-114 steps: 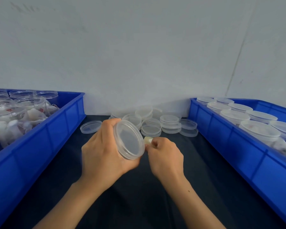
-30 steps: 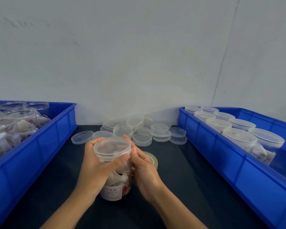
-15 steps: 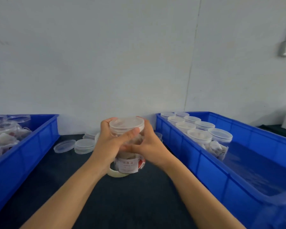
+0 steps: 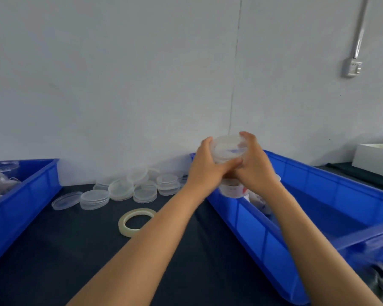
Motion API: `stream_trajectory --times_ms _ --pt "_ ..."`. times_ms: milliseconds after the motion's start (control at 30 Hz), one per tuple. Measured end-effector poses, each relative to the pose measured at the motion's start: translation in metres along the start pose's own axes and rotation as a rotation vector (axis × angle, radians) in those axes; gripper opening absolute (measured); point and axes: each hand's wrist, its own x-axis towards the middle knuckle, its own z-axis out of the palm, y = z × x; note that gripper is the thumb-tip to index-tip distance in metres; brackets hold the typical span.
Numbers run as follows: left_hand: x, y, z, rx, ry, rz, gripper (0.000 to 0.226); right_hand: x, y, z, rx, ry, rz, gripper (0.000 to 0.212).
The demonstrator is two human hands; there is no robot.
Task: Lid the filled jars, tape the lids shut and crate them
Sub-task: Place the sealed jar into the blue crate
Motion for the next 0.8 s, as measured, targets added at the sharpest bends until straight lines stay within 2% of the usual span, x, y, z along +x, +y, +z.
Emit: stream_trajectory --times_ms 100,167,333,500,600,667,733,800 --pt "0.002 -0.004 0.026 0.068 -0.107 0.046 0.072 0.002 0.022 -0.016 -0.075 0.077 0.053 0.086" --pt "0.003 -0.008 0.038 0.111 -0.16 0.085 0.062 0.002 0.033 -0.024 -0.093 0.127 0.118 0.086" --pt "0.005 -0.011 0.05 0.191 -0.228 0.106 0.058 0.0 0.045 -0.027 -0.125 0.179 0.176 0.091" --pt "-0.002 -0.027 0.056 0.412 -0.357 0.088 0.044 -0.006 0.062 -0.021 -0.084 -0.026 0.432 0.089" --pt "-0.008 -0.039 0.062 0.623 -0.423 0.098 0.026 -0.008 0.066 -0.018 -0.053 -0.108 0.666 0.109" --pt "-0.012 -0.045 0.065 0.719 -0.441 0.096 0.021 -0.008 0.069 -0.019 -0.063 -0.131 0.758 0.12" --pt "-0.013 -0.048 0.067 0.792 -0.435 0.107 0.022 -0.007 0.072 -0.019 -0.049 -0.17 0.798 0.118" --pt "-0.013 -0.049 0.068 0.867 -0.44 0.107 0.027 -0.007 0.071 -0.019 -0.069 -0.243 0.798 0.104"
